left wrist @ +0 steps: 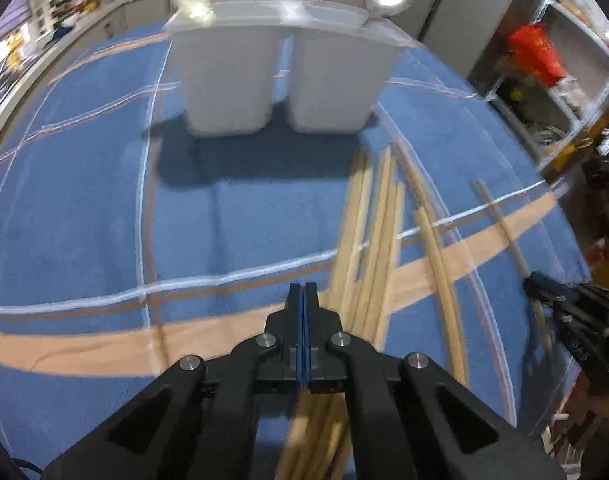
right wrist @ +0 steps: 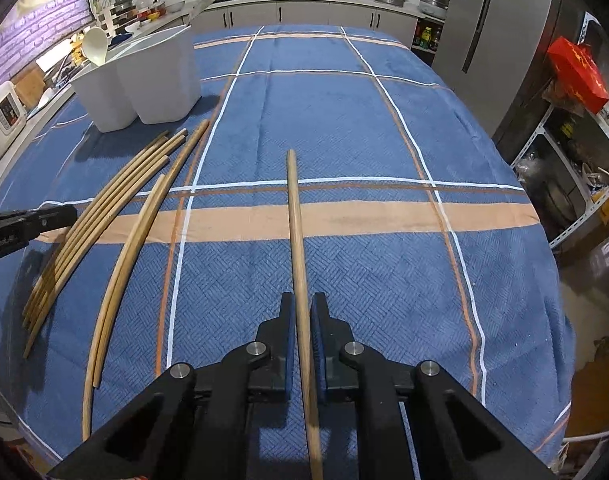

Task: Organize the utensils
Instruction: 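Grasp one wooden chopstick with the left tool while the right tool grasps another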

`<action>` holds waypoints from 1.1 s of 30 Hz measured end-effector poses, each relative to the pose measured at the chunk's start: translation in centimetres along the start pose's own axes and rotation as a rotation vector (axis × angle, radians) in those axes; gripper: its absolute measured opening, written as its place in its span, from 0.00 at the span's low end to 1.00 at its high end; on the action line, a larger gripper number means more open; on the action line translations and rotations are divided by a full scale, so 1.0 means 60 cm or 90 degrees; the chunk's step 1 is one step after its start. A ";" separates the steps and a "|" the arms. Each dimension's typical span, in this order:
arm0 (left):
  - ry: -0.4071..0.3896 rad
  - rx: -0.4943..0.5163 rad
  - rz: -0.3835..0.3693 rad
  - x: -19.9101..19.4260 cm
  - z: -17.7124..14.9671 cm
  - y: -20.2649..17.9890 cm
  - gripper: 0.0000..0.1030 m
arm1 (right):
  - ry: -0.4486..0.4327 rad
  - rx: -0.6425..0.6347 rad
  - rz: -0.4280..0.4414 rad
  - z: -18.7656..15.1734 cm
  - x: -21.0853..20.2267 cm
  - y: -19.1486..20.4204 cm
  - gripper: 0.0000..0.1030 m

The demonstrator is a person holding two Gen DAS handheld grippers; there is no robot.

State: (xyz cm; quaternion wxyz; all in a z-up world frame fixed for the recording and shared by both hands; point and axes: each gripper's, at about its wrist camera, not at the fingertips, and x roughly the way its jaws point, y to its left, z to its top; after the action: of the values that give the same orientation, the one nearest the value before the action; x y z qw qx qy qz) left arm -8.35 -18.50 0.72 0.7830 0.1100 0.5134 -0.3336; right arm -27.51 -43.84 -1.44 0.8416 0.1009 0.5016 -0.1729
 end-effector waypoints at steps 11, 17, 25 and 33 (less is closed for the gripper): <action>-0.033 0.034 -0.028 -0.036 -0.040 -0.048 0.30 | -0.006 -0.024 0.014 -0.004 -0.001 -0.004 0.09; 0.004 -0.002 -0.025 -0.019 -0.053 -0.050 0.15 | -0.009 -0.026 0.024 -0.008 -0.004 -0.009 0.09; 0.014 -0.074 -0.061 -0.019 -0.087 -0.077 0.06 | -0.009 -0.002 0.072 -0.011 -0.006 -0.037 0.09; 0.003 -0.150 0.018 -0.040 -0.087 -0.006 0.06 | -0.015 0.022 0.096 -0.019 -0.009 -0.062 0.09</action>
State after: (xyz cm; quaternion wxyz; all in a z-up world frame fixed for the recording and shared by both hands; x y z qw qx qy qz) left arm -12.98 -15.12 0.56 0.7941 0.0252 0.5490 -0.2595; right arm -30.13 -46.76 -1.48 0.8562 0.1507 0.4798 -0.1186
